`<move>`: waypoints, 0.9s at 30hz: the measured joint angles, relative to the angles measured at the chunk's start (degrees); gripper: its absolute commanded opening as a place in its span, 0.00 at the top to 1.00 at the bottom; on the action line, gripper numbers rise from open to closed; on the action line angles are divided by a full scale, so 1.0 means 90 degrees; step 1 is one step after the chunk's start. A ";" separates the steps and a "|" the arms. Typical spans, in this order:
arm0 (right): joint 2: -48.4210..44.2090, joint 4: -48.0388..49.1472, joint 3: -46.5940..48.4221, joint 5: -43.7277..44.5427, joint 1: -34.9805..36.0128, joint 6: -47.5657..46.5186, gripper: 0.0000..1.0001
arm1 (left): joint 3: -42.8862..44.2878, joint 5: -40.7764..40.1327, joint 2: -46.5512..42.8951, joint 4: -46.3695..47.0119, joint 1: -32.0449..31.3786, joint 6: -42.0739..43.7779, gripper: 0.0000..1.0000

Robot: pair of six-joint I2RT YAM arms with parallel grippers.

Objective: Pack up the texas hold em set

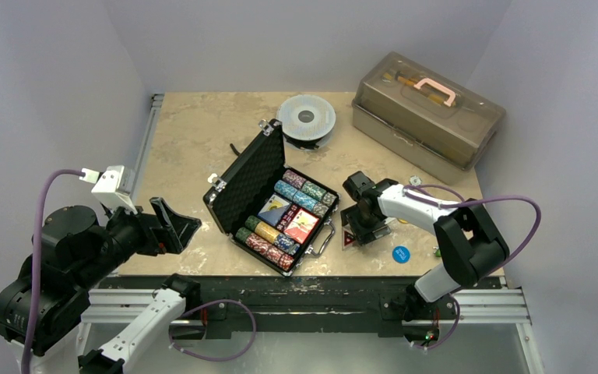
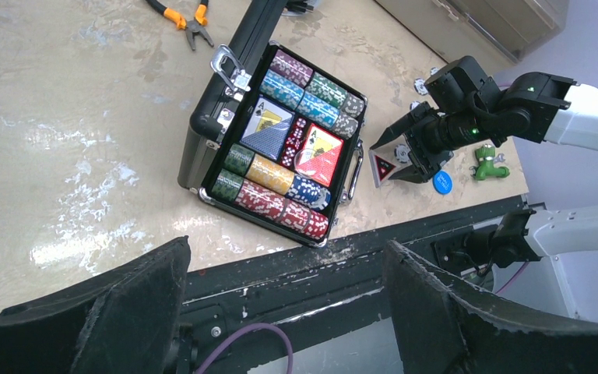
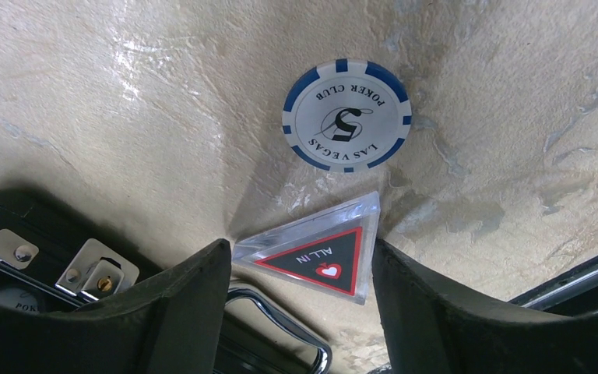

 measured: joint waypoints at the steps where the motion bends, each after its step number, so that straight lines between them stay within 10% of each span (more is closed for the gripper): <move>1: 0.0010 0.0000 0.0000 0.0000 0.0000 0.0002 0.36 | 0.0000 -0.0002 0.0000 -0.0007 0.0000 0.0005 0.11; 11: 0.0078 0.0005 0.0034 0.0002 0.0000 -0.0075 0.32 | 0.0000 0.0000 -0.0002 -0.0032 0.0000 0.0051 0.11; 27: 0.0112 -0.0141 0.0107 0.0124 0.0075 -0.0330 0.63 | 0.0000 0.0000 -0.0019 -0.0036 0.0000 0.0063 0.11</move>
